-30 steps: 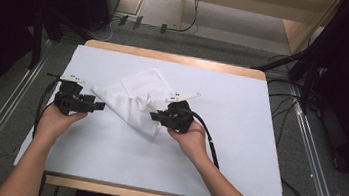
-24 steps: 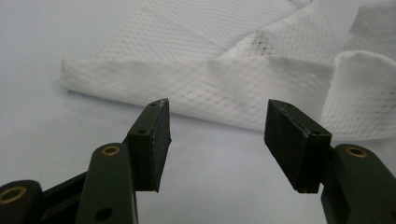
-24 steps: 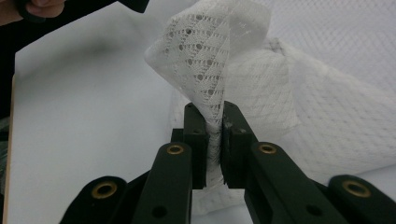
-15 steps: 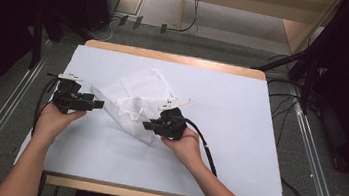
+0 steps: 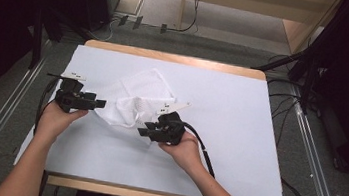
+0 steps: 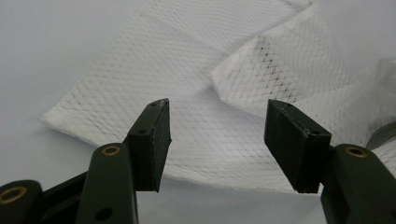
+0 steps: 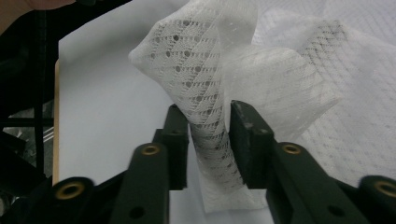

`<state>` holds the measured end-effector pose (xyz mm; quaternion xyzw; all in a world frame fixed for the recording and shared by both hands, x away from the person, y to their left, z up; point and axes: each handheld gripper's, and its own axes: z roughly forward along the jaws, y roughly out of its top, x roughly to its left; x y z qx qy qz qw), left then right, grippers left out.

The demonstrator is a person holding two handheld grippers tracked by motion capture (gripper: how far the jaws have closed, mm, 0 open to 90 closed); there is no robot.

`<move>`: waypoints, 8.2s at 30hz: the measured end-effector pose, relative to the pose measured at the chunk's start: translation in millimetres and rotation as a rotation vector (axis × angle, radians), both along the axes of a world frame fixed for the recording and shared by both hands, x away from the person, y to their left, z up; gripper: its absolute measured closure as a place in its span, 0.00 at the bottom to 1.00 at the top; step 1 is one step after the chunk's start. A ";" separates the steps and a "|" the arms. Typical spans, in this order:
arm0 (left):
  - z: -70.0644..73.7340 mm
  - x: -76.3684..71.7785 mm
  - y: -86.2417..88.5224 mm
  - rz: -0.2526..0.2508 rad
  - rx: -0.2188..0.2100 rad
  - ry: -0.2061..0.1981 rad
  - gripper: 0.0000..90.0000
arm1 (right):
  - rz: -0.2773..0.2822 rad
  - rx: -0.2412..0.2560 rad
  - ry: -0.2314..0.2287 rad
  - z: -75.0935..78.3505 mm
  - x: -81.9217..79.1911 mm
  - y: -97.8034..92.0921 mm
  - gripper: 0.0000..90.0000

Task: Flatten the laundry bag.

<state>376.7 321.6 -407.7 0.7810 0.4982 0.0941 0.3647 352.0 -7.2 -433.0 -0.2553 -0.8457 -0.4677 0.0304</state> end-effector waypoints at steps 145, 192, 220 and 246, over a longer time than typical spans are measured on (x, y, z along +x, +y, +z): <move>37.6 -9.1 -211.2 -0.525 -0.050 0.034 0.83 | -0.478 -0.056 -0.024 9.0 46.2 -166.0 0.72; -10.2 -25.6 -19.1 0.020 0.007 0.037 0.54 | -0.335 -0.179 0.003 -23.6 86.8 -93.0 0.69; -22.5 -27.0 1.6 0.090 0.012 0.061 0.53 | -0.329 -0.240 -0.026 -37.2 96.8 -67.9 1.00; -23.1 -9.6 -24.8 0.009 0.020 0.057 0.53 | -0.514 -0.226 0.039 -33.7 104.5 -124.9 1.00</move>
